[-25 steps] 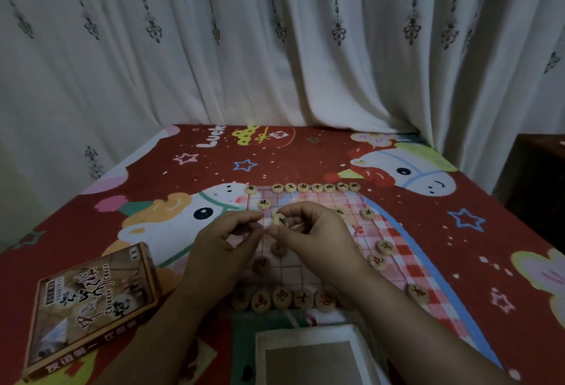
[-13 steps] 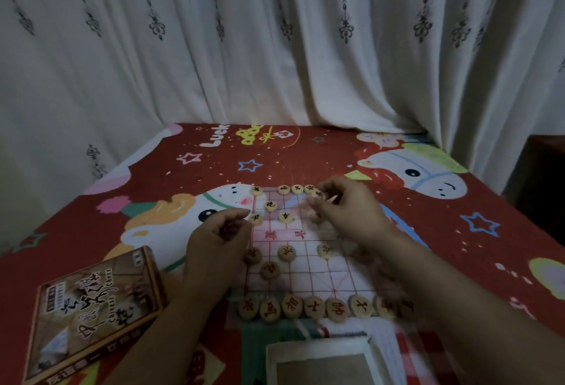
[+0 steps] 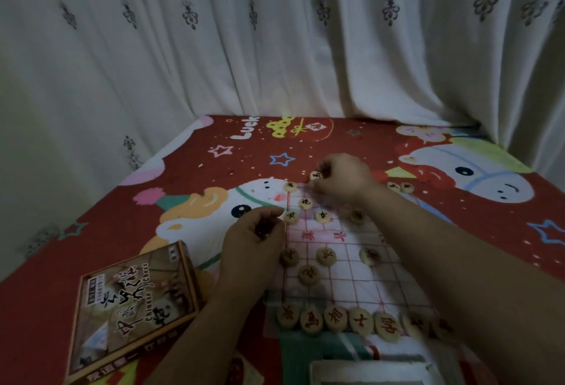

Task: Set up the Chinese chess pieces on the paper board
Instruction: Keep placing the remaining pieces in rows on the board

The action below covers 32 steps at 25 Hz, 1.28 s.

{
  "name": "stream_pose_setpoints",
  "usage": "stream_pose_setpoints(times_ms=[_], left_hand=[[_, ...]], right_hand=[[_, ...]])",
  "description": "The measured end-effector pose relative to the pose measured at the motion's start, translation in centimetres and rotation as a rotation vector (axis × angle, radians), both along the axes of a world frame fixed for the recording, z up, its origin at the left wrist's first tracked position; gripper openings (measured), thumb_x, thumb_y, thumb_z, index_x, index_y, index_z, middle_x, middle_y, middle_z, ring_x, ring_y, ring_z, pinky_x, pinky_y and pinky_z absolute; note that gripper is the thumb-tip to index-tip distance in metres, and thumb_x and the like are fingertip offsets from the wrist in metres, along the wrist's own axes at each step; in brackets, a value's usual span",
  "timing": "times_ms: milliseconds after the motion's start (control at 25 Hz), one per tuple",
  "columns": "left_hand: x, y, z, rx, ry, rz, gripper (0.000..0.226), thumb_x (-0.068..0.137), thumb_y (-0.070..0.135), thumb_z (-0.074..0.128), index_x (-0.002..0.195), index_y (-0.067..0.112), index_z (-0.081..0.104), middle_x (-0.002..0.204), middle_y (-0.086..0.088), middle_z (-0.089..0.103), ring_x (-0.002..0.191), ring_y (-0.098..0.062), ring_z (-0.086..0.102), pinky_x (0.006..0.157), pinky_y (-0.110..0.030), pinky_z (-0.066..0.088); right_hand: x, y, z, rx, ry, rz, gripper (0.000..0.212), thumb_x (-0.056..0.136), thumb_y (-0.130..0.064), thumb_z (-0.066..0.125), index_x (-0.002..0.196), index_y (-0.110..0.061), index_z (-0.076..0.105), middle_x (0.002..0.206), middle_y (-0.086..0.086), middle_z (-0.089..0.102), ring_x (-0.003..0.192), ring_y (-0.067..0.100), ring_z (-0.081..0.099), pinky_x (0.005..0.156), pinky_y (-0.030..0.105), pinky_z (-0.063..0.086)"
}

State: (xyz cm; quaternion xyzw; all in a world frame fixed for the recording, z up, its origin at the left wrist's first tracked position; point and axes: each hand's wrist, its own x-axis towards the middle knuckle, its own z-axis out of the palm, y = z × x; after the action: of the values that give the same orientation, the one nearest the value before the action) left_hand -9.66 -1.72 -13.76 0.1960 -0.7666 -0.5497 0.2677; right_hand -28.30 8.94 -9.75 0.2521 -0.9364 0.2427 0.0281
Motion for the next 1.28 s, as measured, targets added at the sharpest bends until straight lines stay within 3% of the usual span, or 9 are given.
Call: stream_pose_setpoints(times_ms=[200,520,720,880,1080,1280], left_hand=[[-0.2,-0.1,0.0,0.016,-0.017,-0.003,0.019,0.093,0.018,0.061,0.103,0.033,0.067,0.088,0.015,0.067,0.065,0.006,0.060,0.051,-0.008,0.046],[-0.2,-0.2,0.0,0.015,-0.007,-0.008,0.018,0.091,0.019,0.063,0.102,0.034,0.066,0.087,0.011,0.067,0.066,-0.001,0.062,0.052,-0.008,0.048],[-0.3,-0.2,-0.1,0.040,0.011,-0.006,0.019,0.091,0.017,0.063,0.097,0.035,0.066,0.082,0.009,0.068,0.051,0.000,0.055,0.048,-0.012,0.048],[-0.4,-0.3,-0.2,0.028,0.014,0.000,0.019,0.091,0.016,0.062,0.100,0.032,0.068,0.083,0.008,0.068,0.050,0.000,0.054,0.048,-0.011,0.046],[-0.4,-0.4,-0.3,0.016,0.027,-0.004,0.019,0.091,0.014,0.062,0.105,0.027,0.069,0.083,0.009,0.068,0.055,0.004,0.057,0.049,-0.008,0.044],[-0.4,-0.3,-0.3,-0.011,0.016,0.012,0.019,0.092,0.016,0.062,0.105,0.027,0.069,0.087,0.009,0.068,0.053,0.006,0.056,0.047,-0.008,0.042]], right_hand=[[-1.1,-2.7,-0.5,0.102,0.007,0.004,0.034,0.084,-0.044,0.073,0.110,-0.023,0.068,0.116,0.003,0.067,0.118,0.028,0.051,0.097,0.038,0.032],[-2.1,-4.1,-1.4,0.156,-0.071,-0.002,0.028,0.080,-0.032,0.076,0.107,-0.026,0.071,0.115,0.004,0.068,0.124,0.030,0.048,0.105,0.044,0.028],[-2.3,-4.0,-1.6,0.133,-0.102,0.011,0.024,0.079,-0.034,0.077,0.101,-0.025,0.072,0.112,0.002,0.069,0.124,0.029,0.048,0.108,0.046,0.025],[-2.2,-3.6,-1.7,0.102,-0.057,0.036,0.016,0.082,-0.034,0.074,0.097,-0.028,0.072,0.108,0.000,0.070,0.122,0.028,0.051,0.113,0.049,0.025],[-1.9,-3.0,-2.0,0.099,-0.023,0.020,0.016,0.087,-0.044,0.070,0.094,-0.030,0.072,0.107,-0.003,0.070,0.118,0.026,0.051,0.102,0.044,0.028],[-1.0,-0.3,-0.7,-0.100,-0.018,-0.020,0.018,0.094,-0.039,0.062,0.105,-0.028,0.070,0.112,-0.004,0.071,0.115,0.025,0.056,0.105,0.047,0.039]])
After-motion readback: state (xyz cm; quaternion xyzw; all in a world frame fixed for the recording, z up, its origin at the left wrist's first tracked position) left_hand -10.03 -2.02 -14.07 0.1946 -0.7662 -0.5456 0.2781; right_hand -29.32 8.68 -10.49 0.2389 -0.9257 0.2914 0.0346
